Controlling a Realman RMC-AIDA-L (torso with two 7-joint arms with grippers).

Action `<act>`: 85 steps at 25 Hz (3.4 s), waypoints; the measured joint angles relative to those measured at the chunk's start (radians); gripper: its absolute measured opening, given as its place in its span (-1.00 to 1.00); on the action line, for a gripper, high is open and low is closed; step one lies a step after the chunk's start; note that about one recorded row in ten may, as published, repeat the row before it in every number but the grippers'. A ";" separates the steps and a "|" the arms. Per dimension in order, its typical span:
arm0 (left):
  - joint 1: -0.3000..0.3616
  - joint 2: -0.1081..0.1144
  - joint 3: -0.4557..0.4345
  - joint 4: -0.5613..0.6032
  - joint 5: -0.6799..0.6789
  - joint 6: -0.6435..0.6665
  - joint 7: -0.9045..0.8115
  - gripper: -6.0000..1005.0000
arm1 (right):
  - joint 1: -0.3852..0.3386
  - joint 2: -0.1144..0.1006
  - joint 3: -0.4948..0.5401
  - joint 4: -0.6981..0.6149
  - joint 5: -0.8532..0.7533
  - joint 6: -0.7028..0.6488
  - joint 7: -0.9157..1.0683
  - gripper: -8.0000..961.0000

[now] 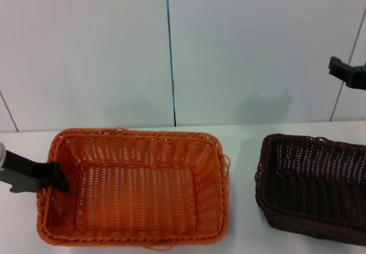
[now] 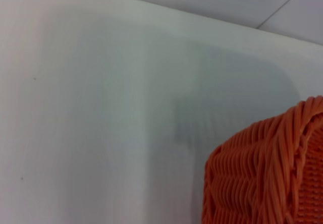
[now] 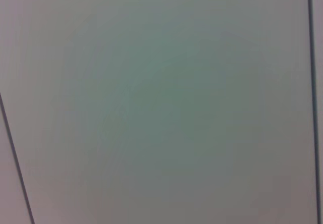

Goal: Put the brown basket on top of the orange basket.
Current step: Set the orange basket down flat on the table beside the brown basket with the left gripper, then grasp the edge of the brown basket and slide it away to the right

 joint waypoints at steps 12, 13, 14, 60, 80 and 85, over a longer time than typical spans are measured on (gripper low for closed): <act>-0.011 0.001 0.003 0.112 -0.001 0.132 0.057 -0.73 | 0.006 0.000 -0.008 0.007 0.000 0.000 0.000 0.59; -0.010 0.001 0.003 0.120 -0.001 0.141 0.061 -0.73 | 0.006 0.000 -0.008 0.007 0.000 0.000 0.000 0.59; -0.010 0.002 0.003 0.127 -0.001 0.153 0.066 -0.73 | 0.006 0.000 -0.008 0.007 0.000 0.000 0.000 0.59; 0.028 -0.062 0.004 0.127 -0.013 0.251 0.169 -0.75 | 0.017 0.000 -0.006 0.002 0.000 0.029 0.000 0.59; 0.066 -0.096 -0.001 0.040 -0.012 0.255 0.172 -0.21 | 0.018 0.000 -0.003 0.000 0.000 0.029 0.000 0.59; 0.096 -0.123 0.002 -0.048 -0.011 0.275 0.172 0.12 | 0.016 0.000 -0.002 0.000 0.000 0.029 0.000 0.59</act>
